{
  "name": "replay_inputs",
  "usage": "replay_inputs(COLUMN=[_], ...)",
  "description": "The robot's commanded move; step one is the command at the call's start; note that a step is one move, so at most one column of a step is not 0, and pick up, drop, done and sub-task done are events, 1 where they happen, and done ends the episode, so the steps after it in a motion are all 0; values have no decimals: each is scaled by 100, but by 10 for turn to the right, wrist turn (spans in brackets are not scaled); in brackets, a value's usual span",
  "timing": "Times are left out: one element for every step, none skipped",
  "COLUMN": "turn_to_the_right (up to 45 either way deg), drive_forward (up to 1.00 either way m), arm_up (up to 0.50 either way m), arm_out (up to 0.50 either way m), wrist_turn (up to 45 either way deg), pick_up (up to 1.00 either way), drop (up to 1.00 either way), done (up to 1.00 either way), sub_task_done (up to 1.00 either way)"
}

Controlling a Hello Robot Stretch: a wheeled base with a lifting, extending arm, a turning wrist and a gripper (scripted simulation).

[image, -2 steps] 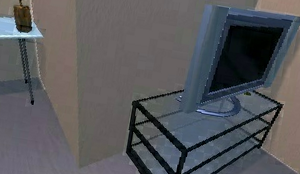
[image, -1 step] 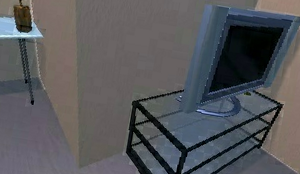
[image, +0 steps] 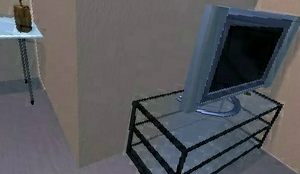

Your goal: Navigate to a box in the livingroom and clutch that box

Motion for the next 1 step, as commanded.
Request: replay_inputs(turn_to_the_right=[0], drive_forward=[0], arm_up=[0], arm_out=[0], wrist_turn=[450], pick_up=[0], drop=[0], done=[0], sub_task_done=[0])
